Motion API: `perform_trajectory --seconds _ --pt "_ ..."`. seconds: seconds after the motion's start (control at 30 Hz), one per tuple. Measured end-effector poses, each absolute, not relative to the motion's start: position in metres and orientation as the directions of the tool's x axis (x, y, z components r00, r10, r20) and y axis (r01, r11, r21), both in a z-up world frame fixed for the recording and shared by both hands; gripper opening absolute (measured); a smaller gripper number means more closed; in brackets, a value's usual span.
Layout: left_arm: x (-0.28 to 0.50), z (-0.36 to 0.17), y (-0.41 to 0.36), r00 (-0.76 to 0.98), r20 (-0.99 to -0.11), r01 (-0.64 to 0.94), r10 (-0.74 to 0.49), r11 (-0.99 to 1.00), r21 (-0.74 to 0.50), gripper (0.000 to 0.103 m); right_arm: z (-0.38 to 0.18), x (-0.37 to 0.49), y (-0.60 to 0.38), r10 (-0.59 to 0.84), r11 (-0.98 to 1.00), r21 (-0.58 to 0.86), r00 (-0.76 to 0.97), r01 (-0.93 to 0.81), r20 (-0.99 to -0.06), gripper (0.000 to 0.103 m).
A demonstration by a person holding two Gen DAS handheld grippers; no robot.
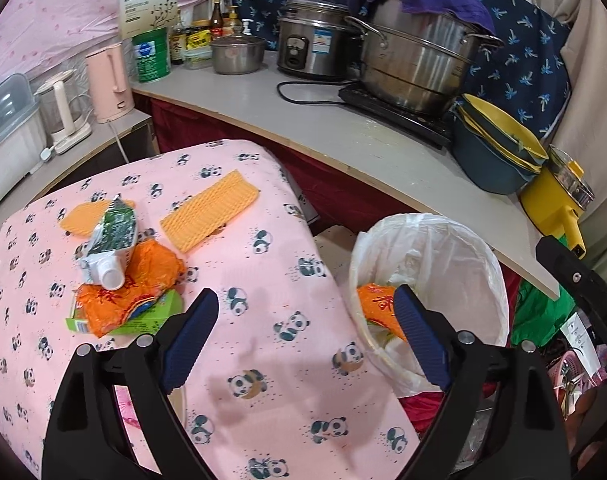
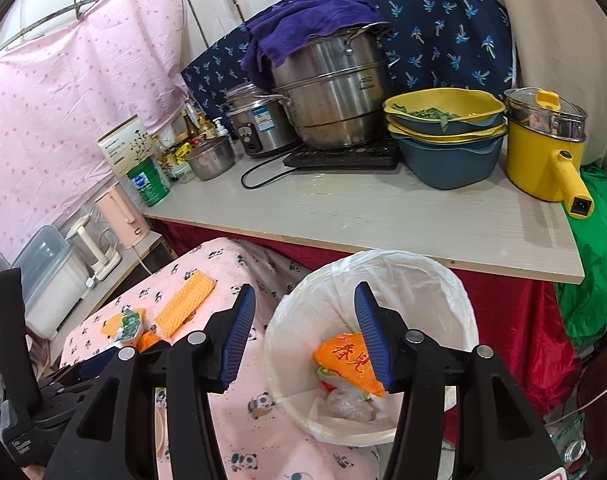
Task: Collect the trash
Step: 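Move both open tools back over the table toward the pink paper cup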
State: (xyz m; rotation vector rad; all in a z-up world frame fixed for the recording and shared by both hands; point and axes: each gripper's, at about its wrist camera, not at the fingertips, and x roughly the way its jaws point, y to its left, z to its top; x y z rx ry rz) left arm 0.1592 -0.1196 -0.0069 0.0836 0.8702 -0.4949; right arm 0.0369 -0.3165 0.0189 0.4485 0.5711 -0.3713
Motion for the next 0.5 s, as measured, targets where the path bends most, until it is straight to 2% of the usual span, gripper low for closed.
perform_trajectory --seconds 0.17,0.3,0.5 --pt "0.162 -0.008 -0.097 0.546 -0.754 0.411 -0.366 0.901 -0.139 0.085 0.023 0.043 -0.296 -0.19 0.858 0.29 0.787 0.423 -0.586 0.055" --pt "0.164 -0.009 -0.079 0.557 -0.756 0.374 -0.344 0.917 -0.141 0.09 0.024 0.047 -0.279 -0.171 0.874 0.28 0.79 0.398 -0.589 0.056" --pt "0.165 -0.012 -0.055 0.565 -0.762 0.341 -0.317 0.93 -0.134 0.09 0.027 0.052 -0.257 -0.145 0.892 0.268 0.791 0.365 -0.594 0.056"
